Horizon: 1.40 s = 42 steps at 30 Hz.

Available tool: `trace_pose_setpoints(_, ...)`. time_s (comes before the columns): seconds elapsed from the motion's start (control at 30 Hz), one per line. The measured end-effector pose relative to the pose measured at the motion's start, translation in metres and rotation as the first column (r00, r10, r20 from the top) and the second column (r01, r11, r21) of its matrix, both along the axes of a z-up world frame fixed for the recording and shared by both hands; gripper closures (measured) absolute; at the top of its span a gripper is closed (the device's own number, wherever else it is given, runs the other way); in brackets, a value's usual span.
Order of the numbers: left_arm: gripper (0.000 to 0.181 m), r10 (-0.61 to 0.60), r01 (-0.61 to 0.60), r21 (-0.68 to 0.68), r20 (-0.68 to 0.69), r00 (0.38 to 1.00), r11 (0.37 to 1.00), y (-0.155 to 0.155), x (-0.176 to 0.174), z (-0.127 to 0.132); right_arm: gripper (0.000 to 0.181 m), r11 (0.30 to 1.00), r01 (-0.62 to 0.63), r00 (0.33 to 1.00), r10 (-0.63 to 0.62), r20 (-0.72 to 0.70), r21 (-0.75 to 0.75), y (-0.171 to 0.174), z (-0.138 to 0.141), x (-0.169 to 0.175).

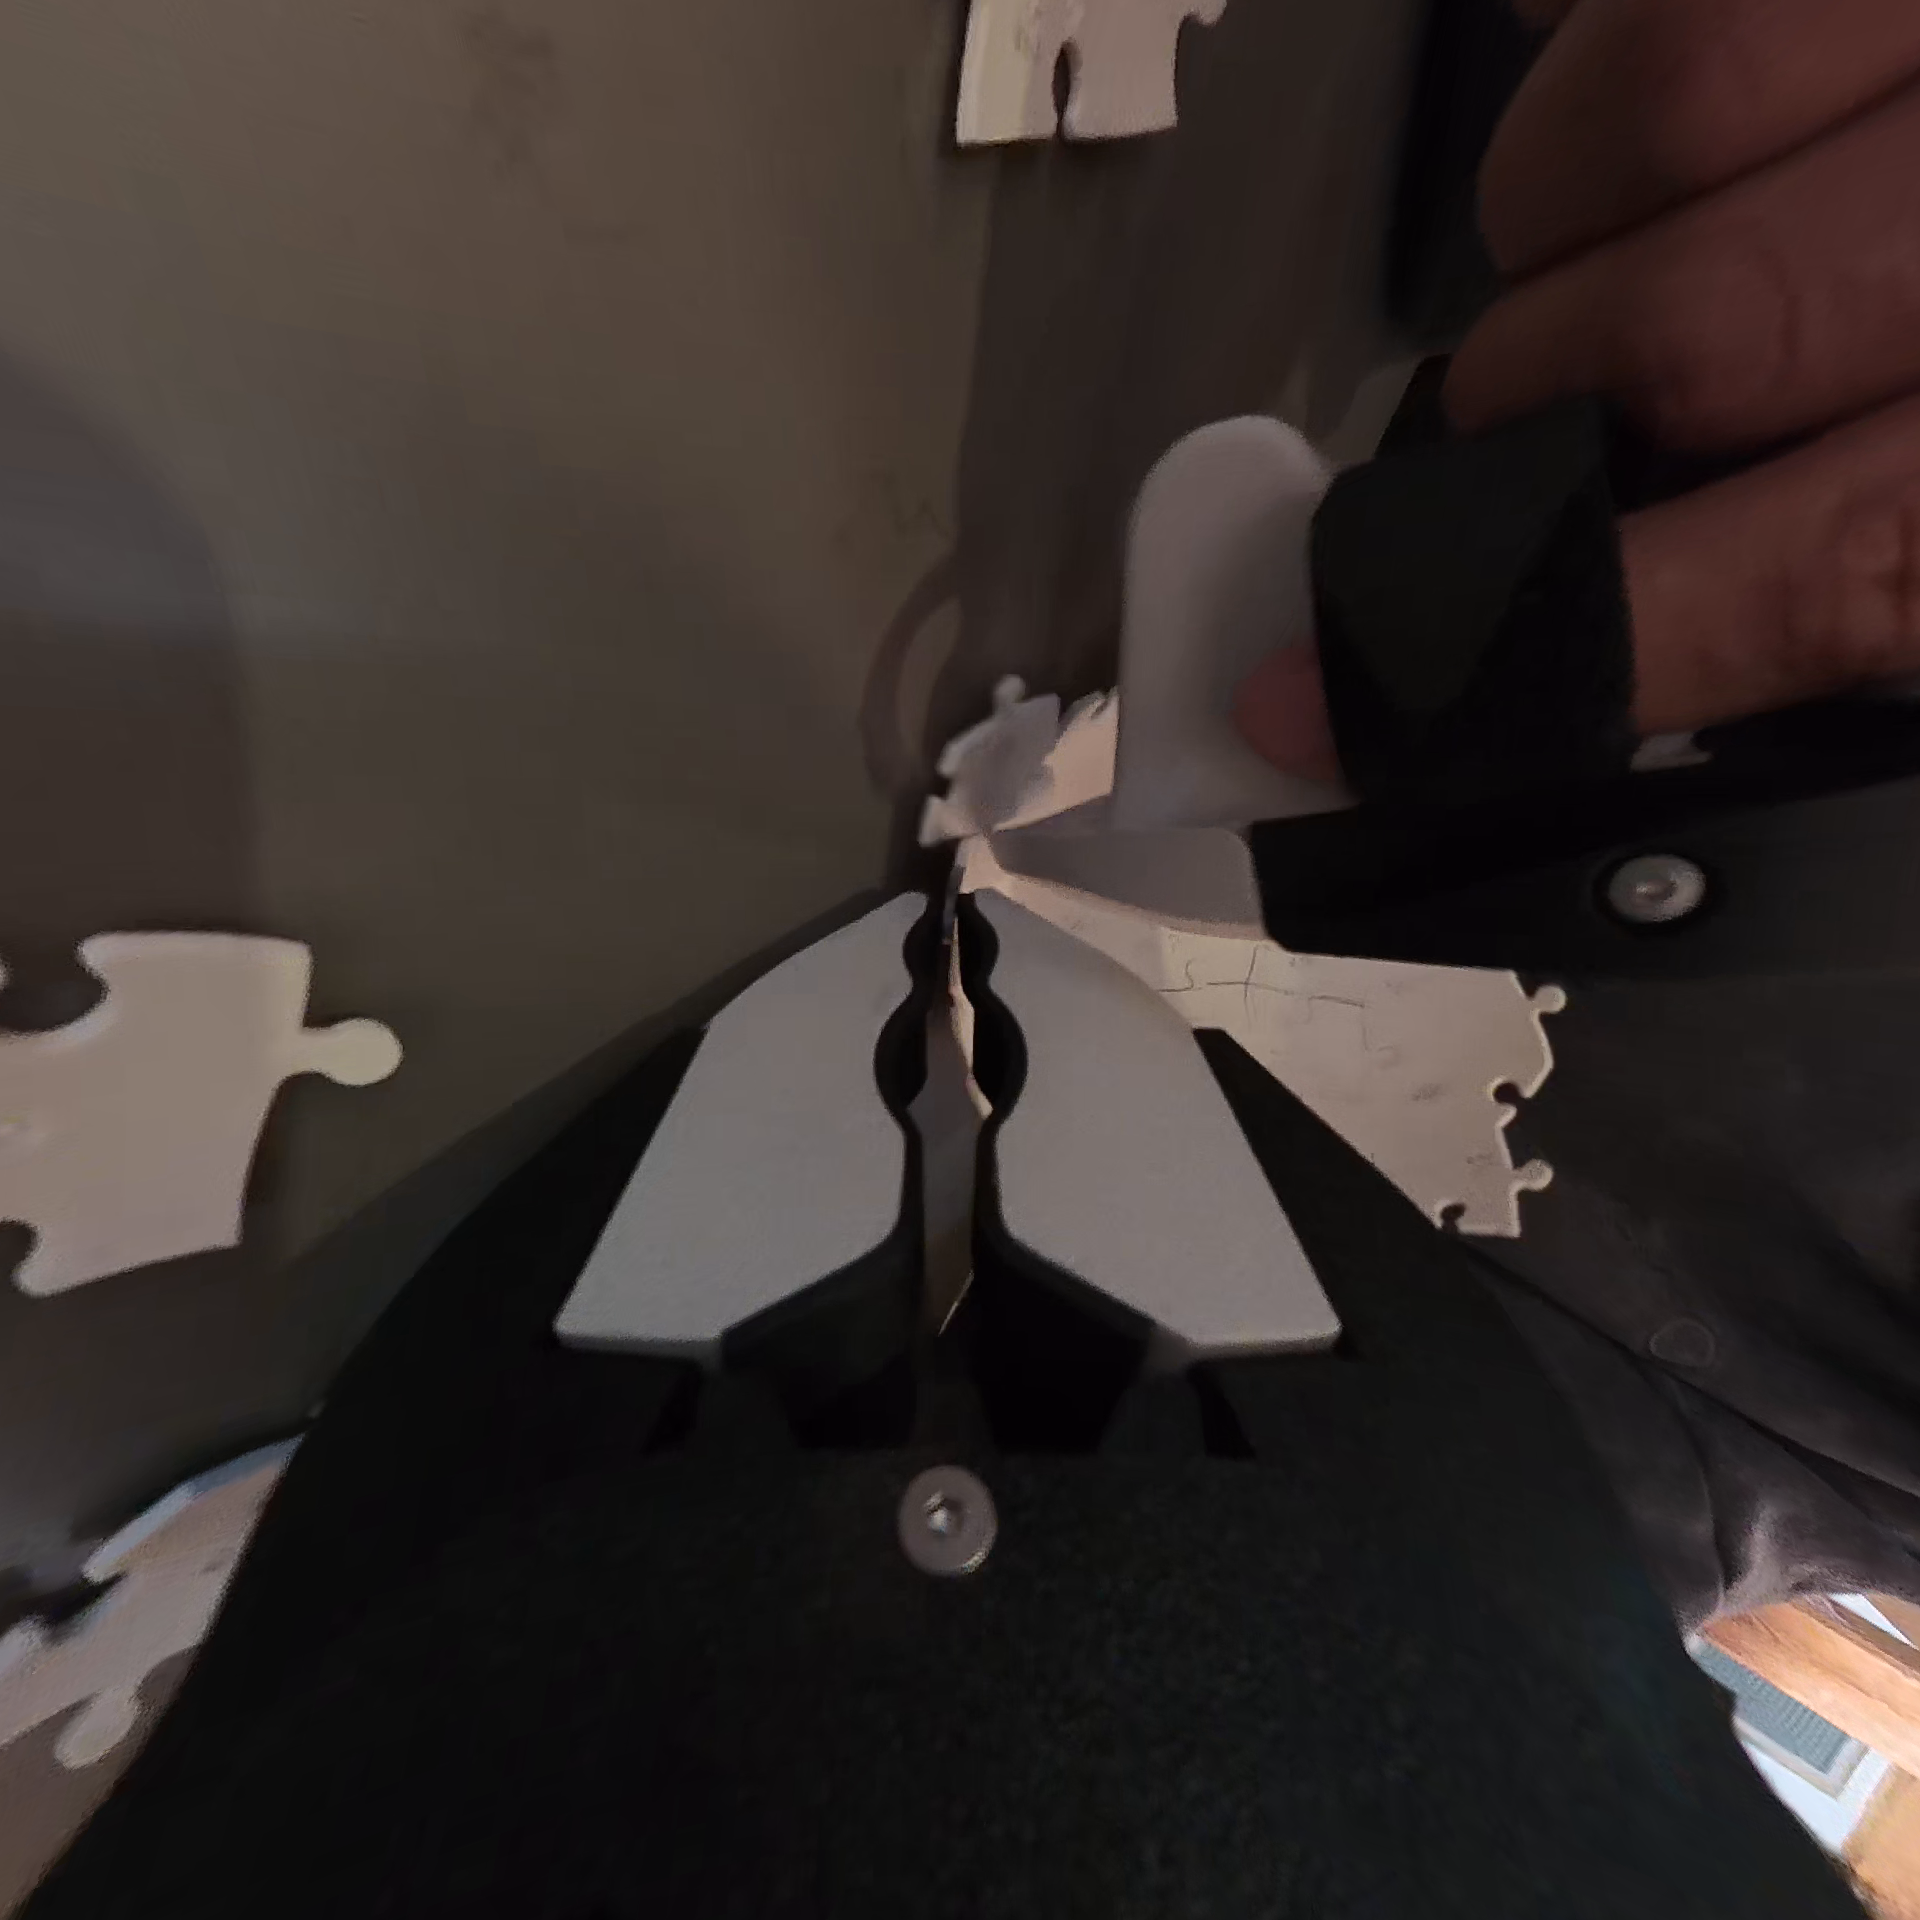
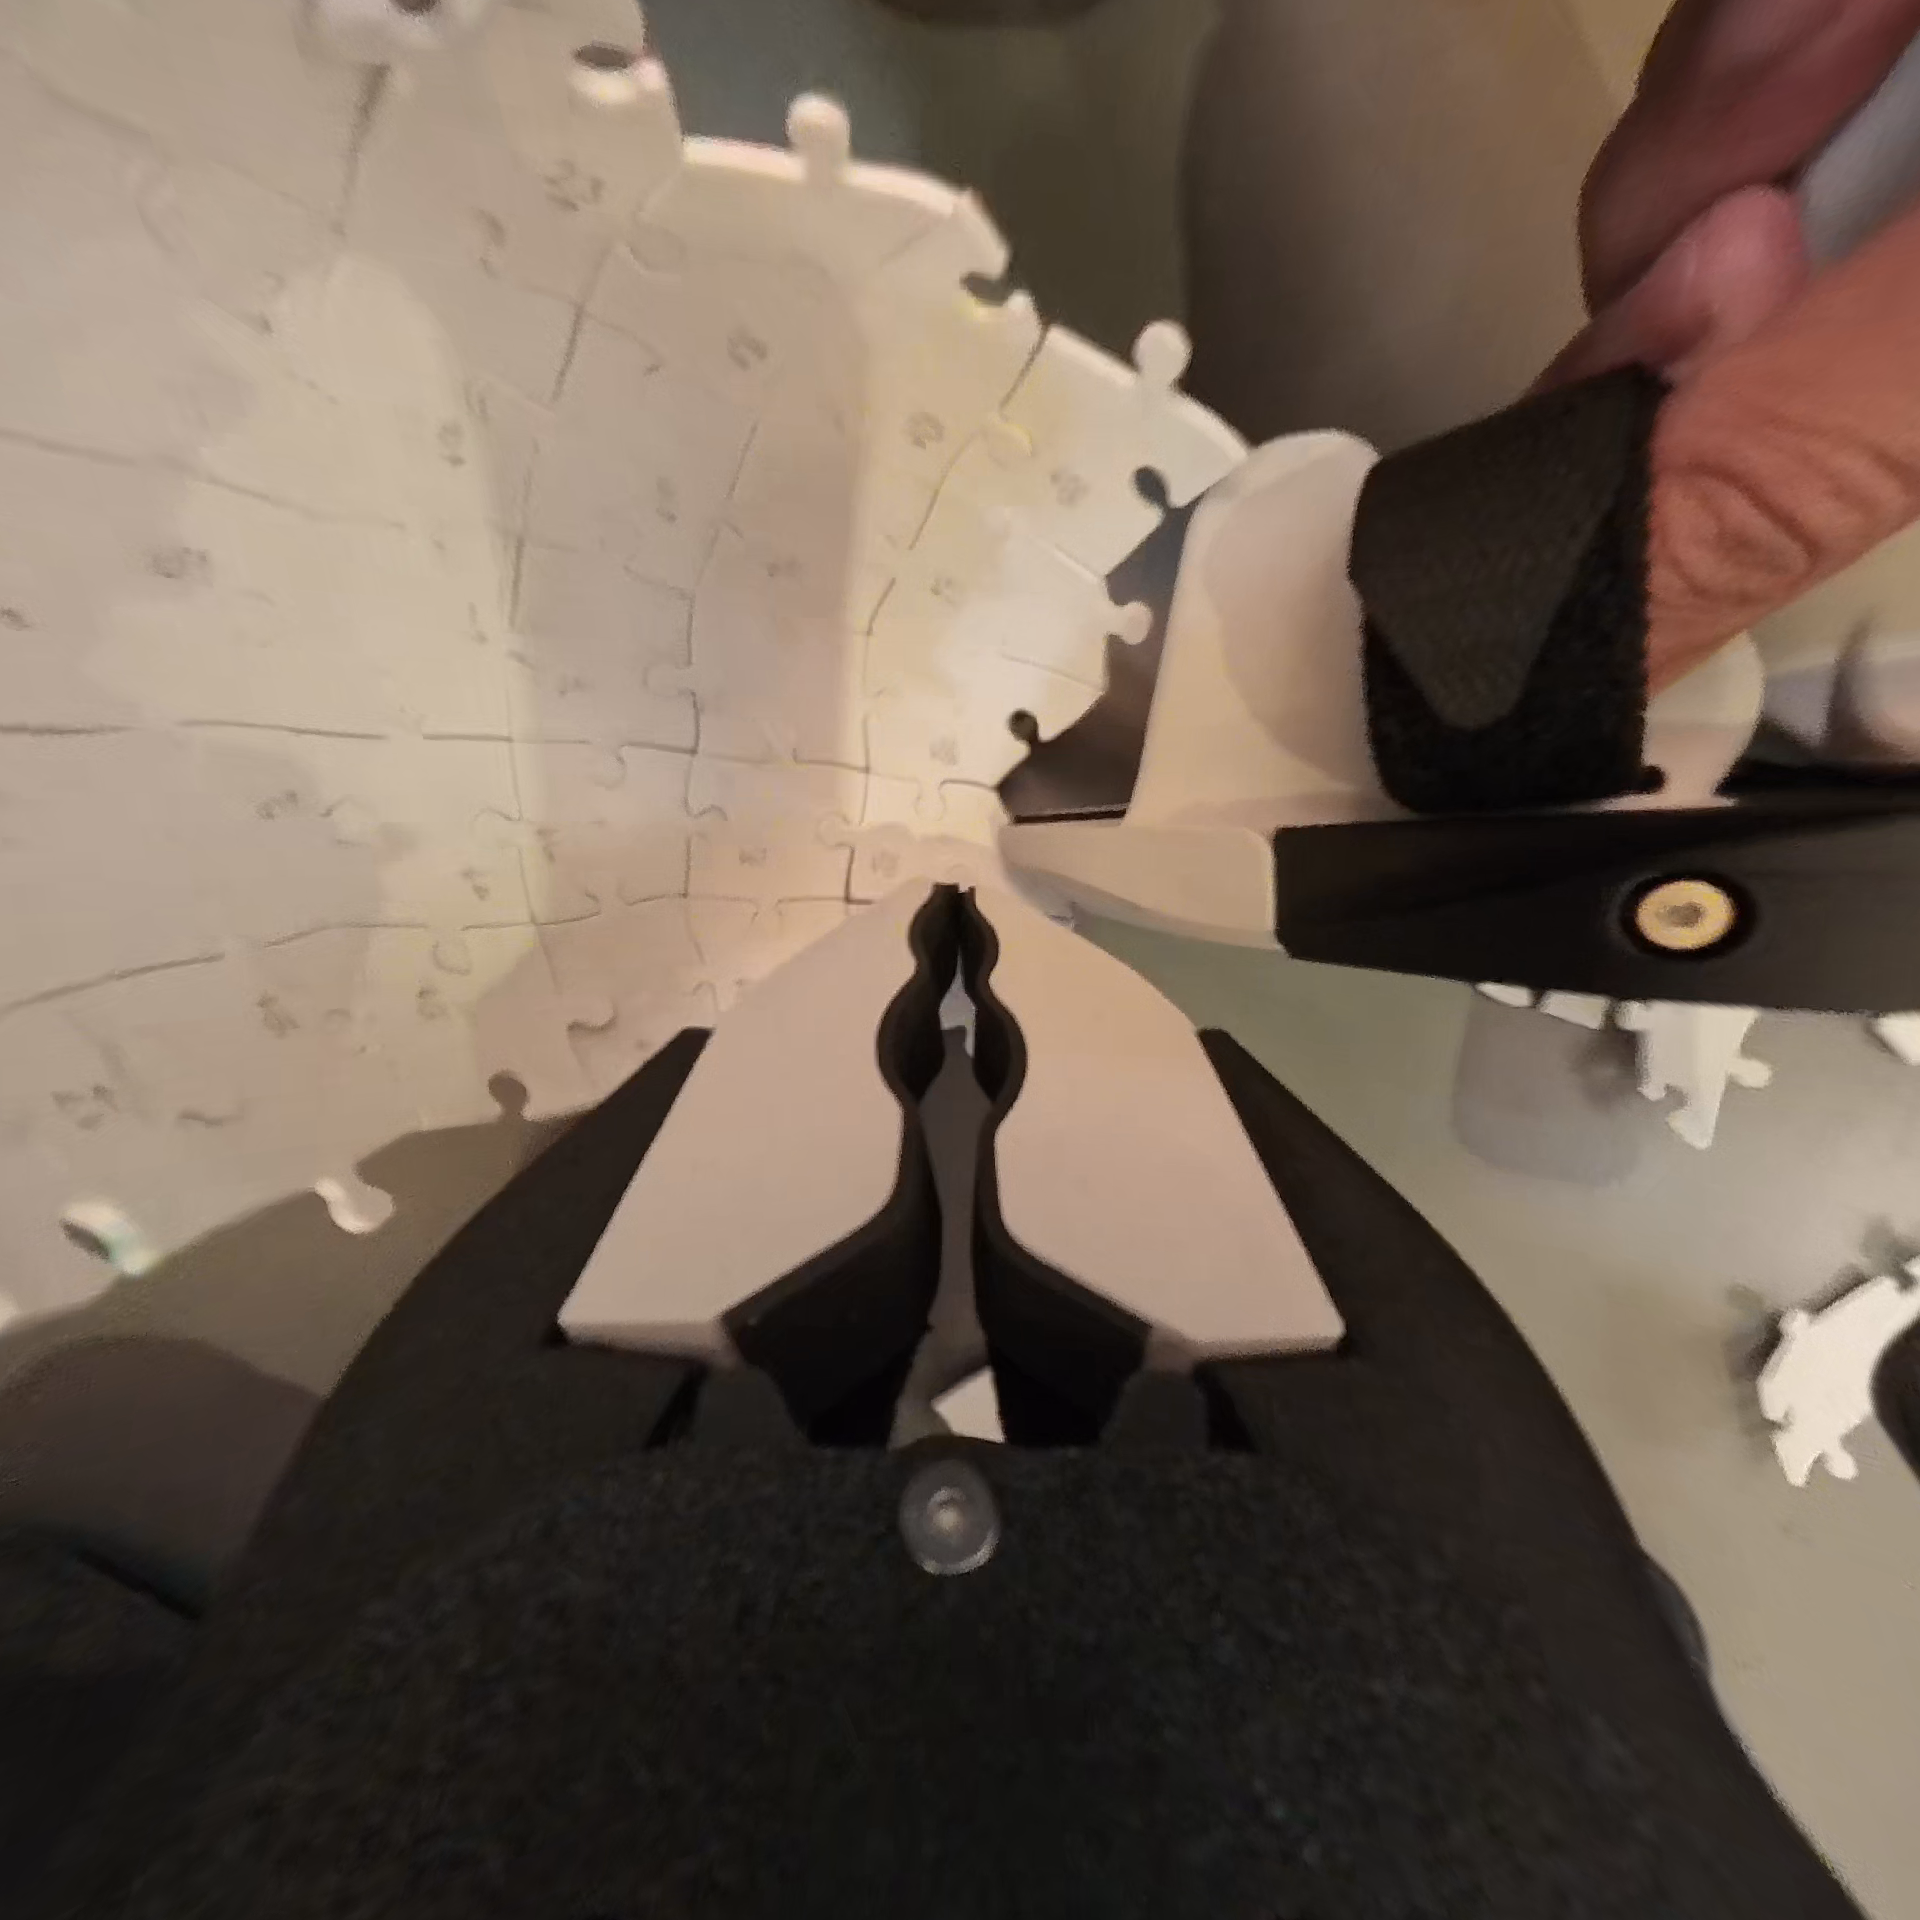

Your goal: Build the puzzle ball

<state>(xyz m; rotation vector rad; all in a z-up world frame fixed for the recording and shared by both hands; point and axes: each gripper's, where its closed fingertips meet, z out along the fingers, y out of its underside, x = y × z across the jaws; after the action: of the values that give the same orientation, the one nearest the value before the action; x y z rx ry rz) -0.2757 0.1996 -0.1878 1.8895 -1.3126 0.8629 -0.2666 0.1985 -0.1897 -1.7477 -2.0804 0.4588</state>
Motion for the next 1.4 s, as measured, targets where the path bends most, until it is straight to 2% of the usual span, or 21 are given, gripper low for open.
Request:
trace_pose_setpoints(0.1,0.179,0.016,-0.017,0.034,0.021,1.0,0.999,0.001,0.002,0.0,0.181,0.999,0.024,0.995,-0.027,-0.093,-0.025,0.005,0.019,0.002)
trace_pose_setpoints(0.17,0.179,0.035,-0.037,0.051,0.046,0.998,0.998,0.0,0.004,0.001,0.181,0.993,0.112,0.983,-0.117,-0.138,-0.047,0.021,0.032,0.013)
trace_pose_setpoints(0.2,0.179,0.043,-0.046,0.058,0.056,0.997,0.997,0.0,0.004,0.001,0.171,0.983,0.164,0.974,-0.175,-0.147,-0.079,0.027,0.034,0.019)
trace_pose_setpoints(0.23,0.179,0.054,-0.058,0.063,0.064,0.996,0.996,0.0,0.005,0.002,0.159,0.968,0.219,0.962,-0.235,-0.139,-0.125,0.032,0.033,0.025)
trace_pose_setpoints(0.33,0.179,0.074,-0.079,0.076,0.072,0.995,0.994,0.0,0.004,0.002,0.159,0.922,0.295,0.936,-0.332,-0.12,-0.253,0.029,0.023,0.037)
trace_pose_setpoints(0.4,0.179,0.079,-0.084,0.075,0.068,0.995,0.994,-0.001,0.004,0.002,0.159,0.923,0.253,0.938,-0.308,-0.161,-0.291,0.025,0.024,0.031)
trace_pose_setpoints(0.47,0.179,0.09,-0.095,0.071,0.062,0.994,0.993,-0.001,0.005,0.0,0.162,0.923,0.201,0.959,-0.253,-0.125,-0.327,0.013,0.024,0.028)
trace_pose_setpoints(0.53,0.179,0.094,-0.098,0.064,0.057,0.994,0.993,-0.002,0.005,-0.001,0.18,0.936,0.106,0.973,-0.168,-0.161,-0.335,-0.003,0.029,0.019)
trace_pose_setpoints(0.57,0.179,0.095,-0.099,0.06,0.057,0.994,0.993,-0.002,0.006,-0.001,0.181,0.944,0.074,0.978,-0.131,-0.16,-0.321,-0.009,0.027,0.017)
trace_pose_setpoints(0.67,0.179,0.093,-0.096,0.058,0.054,0.994,0.994,-0.003,0.007,-0.001,0.181,0.97,0.075,0.99,-0.1,-0.1,-0.23,-0.007,0.013,0.016)
trace_pose_setpoints(0.8,0.179,0.089,-0.092,0.056,0.046,0.995,0.994,-0.003,0.008,-0.001,0.181,0.965,0.081,0.994,-0.097,-0.053,-0.251,-0.011,0.0,0.017)
trace_pose_setpoints(1.13,0.179,0.119,-0.122,0.038,0.056,0.991,0.992,-0.004,0.009,0.0,0.181,0.988,0.044,0.997,-0.052,-0.052,-0.146,-0.011,-0.001,0.018)
trace_pose_setpoints(1.4,0.18,0.157,-0.163,0.055,0.091,0.983,0.985,-0.003,0.011,0.002,0.181,0.972,0.051,0.996,-0.068,-0.064,-0.229,-0.017,0.001,0.019)
